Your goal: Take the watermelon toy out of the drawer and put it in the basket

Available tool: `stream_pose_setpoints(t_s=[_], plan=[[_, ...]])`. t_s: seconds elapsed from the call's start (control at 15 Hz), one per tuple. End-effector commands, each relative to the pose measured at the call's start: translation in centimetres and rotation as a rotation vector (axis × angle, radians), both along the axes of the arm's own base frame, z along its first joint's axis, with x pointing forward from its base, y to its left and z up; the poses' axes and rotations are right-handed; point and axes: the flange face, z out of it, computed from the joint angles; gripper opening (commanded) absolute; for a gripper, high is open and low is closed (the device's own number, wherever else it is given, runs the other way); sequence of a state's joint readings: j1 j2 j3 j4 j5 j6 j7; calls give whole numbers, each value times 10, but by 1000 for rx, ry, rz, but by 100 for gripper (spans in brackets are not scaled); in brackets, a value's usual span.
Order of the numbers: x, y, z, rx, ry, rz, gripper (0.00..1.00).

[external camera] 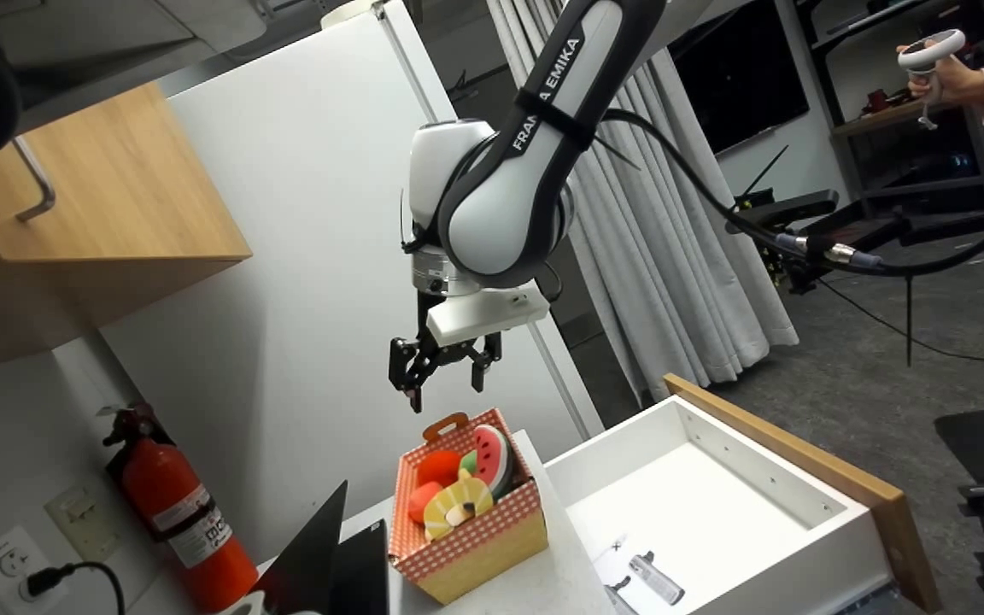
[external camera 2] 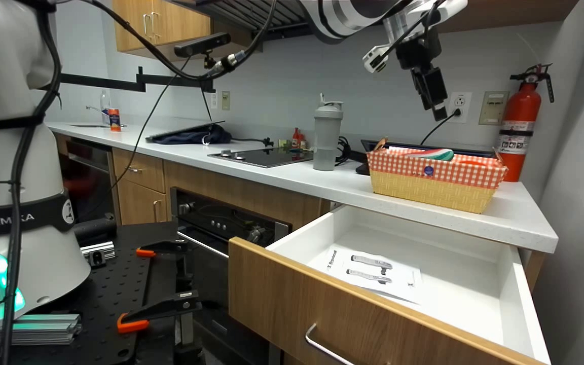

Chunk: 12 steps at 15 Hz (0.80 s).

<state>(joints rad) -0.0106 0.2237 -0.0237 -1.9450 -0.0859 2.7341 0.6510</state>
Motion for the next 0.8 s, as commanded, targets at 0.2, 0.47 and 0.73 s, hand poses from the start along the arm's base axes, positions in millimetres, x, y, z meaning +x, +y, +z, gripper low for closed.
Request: stream_pose_setpoints(t_s=[0.2, 0.47, 0.73], plan=[[8, 2, 6, -10, 40, -17, 100], [-4, -18, -7, -9, 49, -20, 100], [-6, -26, -10, -12, 55, -28, 100]])
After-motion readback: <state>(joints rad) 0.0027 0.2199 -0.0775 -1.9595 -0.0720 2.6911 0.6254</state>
